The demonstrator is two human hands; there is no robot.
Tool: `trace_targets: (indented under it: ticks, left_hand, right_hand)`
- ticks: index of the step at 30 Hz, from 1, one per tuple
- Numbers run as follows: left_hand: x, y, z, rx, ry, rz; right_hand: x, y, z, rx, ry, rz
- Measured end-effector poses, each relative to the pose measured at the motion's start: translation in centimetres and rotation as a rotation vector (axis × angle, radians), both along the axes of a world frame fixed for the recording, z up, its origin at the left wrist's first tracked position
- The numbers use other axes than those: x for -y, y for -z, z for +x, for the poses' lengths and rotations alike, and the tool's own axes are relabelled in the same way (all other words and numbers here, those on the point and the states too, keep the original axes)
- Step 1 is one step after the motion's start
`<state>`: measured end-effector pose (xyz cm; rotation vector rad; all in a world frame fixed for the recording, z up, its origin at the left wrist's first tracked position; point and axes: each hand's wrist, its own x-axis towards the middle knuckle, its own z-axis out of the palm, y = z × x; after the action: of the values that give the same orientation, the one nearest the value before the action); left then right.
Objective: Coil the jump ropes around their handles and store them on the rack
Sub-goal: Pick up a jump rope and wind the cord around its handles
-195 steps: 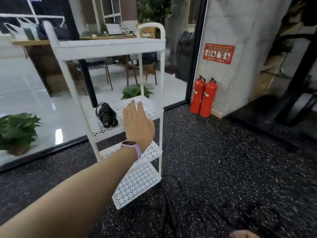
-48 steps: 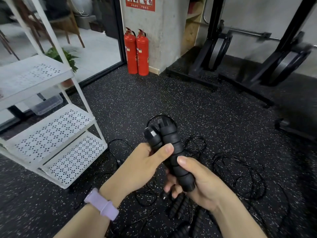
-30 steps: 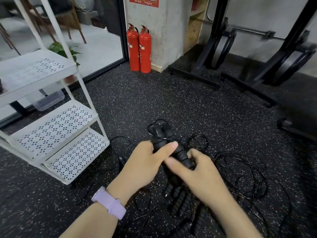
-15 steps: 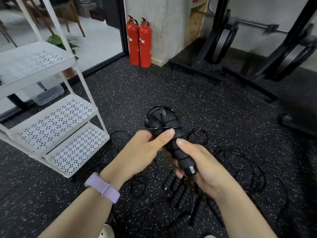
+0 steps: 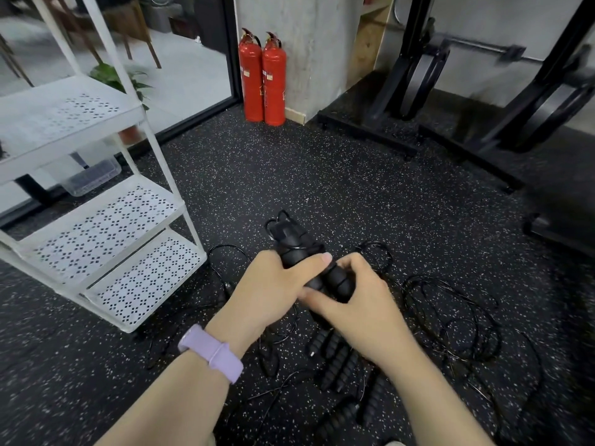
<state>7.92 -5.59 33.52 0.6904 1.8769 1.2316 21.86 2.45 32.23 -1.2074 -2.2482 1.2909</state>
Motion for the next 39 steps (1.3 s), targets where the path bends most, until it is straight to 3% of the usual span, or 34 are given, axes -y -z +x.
trace_targets:
  ticks: [4,7,11,16,19,30,32,34,36,37,39]
  left_hand:
    - [0.3,-0.6,-0.9,0.088,0.111,0.053]
    - [0.6,-1.3,-0.9,0.098,0.237,0.111]
    - [0.8,-1.9,-1.5,0.142,0.240,0.136]
    - [1.2,-1.8,-2.2,0.088,0.249,-0.015]
    - [1.2,-1.6,-2.2,0.093,0.284,-0.024]
    - [0.7,-1.3,-1.8,0.326,0.173,0.051]
    - [0.7,-1.3,-1.4,0.254,0.130,0.049]
    - [0.6,-1.2,-1.1,0.128,0.082,0.033]
    - [0.6,-1.0,-1.2,0.080,0.081,0.073]
    - [0.7,-1.1,-1.4,0.089,0.108,0.110]
    - [0.9,-1.5,-1.7,0.130,0.204,0.185]
  right_hand:
    - [-1.1,-1.4,0.9,-0.305,-0.219,-0.974]
    - [-1.0,-1.6,0.7,-0.370,-0.273,-1.271]
    - [-0.9,-1.4,0.1,-0.431,-0.221,-1.134]
    - [-1.5,-1.0,0.3,-0.338,-0.037,-0.513]
    - [-1.5,-0.8,0.5,-0.283,0.025,-0.250]
    - [-0.1,-0.3,0.2,-0.050,0.019,0.326]
    - [0.5,-0.2,-0.1,-0.012,0.001,0.405]
    - [0.8,-0.2,-0.3,0.003,-0.010,0.390]
    - [0.2,-0.3,0.1,-0.047,-0.021,0.220]
    - [-0.3,-0.4,0.4,-0.115,-0.045,0.034]
    - [-1.2,-0.9,1.1,-0.286,-0.205,-0.530]
